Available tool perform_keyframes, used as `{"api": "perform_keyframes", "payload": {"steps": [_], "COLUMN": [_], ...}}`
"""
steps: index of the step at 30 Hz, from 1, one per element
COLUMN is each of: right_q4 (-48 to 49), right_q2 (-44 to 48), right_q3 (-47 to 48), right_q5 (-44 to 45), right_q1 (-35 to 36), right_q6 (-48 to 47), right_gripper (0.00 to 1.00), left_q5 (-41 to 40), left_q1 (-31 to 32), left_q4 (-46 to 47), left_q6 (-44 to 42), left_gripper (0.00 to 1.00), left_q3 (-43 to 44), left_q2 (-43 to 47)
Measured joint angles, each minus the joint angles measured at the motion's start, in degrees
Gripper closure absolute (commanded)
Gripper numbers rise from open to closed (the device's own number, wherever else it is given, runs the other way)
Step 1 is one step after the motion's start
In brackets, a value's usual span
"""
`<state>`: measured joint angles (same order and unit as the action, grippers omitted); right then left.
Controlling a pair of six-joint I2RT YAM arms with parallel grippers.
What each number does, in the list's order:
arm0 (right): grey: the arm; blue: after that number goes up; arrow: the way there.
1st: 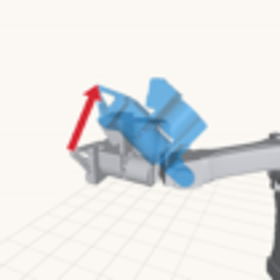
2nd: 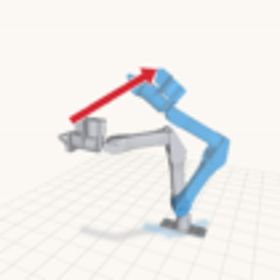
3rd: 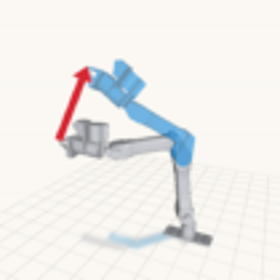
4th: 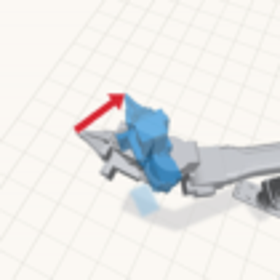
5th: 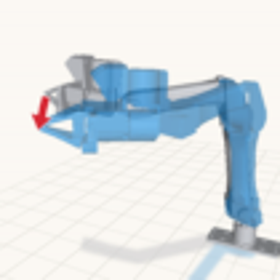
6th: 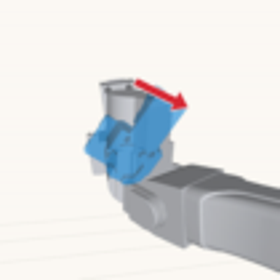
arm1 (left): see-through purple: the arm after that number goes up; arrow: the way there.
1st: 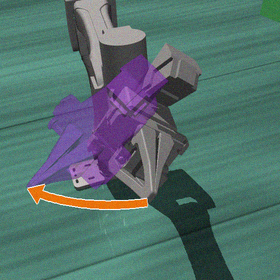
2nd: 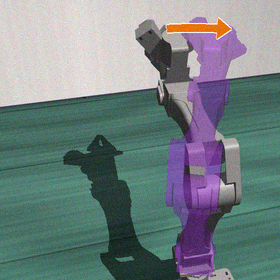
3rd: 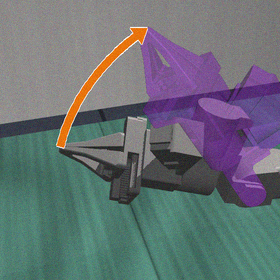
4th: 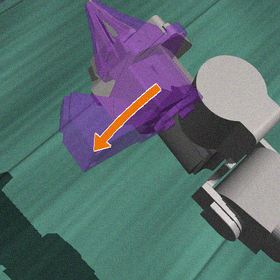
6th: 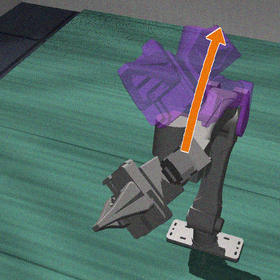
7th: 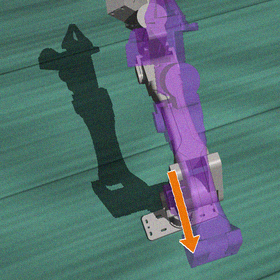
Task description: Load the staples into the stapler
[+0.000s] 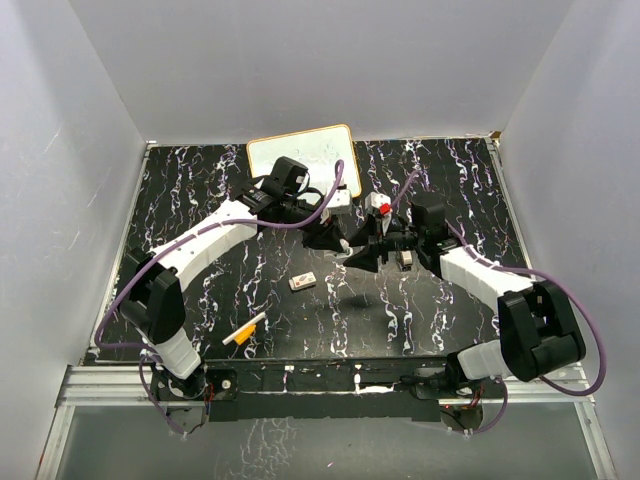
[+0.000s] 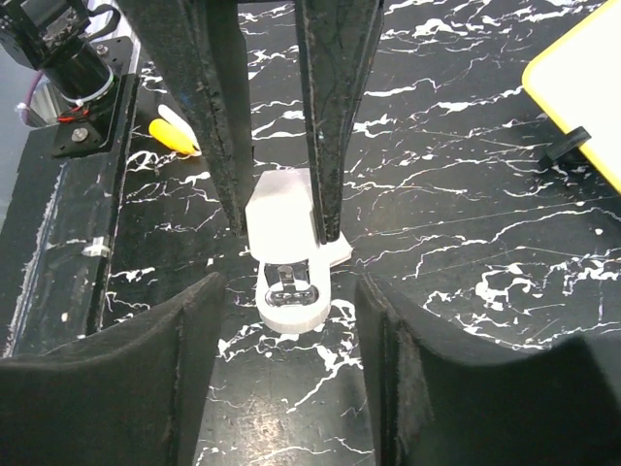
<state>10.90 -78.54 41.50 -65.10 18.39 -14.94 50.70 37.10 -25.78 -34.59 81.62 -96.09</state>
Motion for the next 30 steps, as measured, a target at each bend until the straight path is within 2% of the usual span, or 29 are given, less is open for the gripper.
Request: {"api": "perform_keyframes", "payload": {"steps": [5,8,14,20,30], "right_q4": [1.36,0.52,-0.81,1.68,7.28], "right_q2": [-1.46,-1.84,-1.84,-1.81,-2.75], "right_q3": [0.0,0.04,-0.02,-2.08,-4.22], "right_q5": [1.14,2.34,3.06,1.49,1.16], "right_q1": [0.37,0.46,-1.01,-5.16,-6.12], "right_q6": [1.95,1.51,-0.7,-0.96,0.85], "right_gripper": [0.78,0.91,0.92,0.92,0.92], "left_q5": [0.26,0.35,1.57,5.33,8.87], "left_q1": [0.0,-0.13,-1.11,-4.92,-10.93], "left_q4": [0.07,0.35,1.51,3.96,9.84], "left_q6": [-1.09,-2.56,-4.94,-4.57,-3.89], "left_gripper": [1.0,1.0,1.0,1.0,1.0], "left_q3": [-0.52,-1.11,-1.16,-1.44,-11.52], "left_q2": [0.0,0.0,0.0,0.11,2.14]}}
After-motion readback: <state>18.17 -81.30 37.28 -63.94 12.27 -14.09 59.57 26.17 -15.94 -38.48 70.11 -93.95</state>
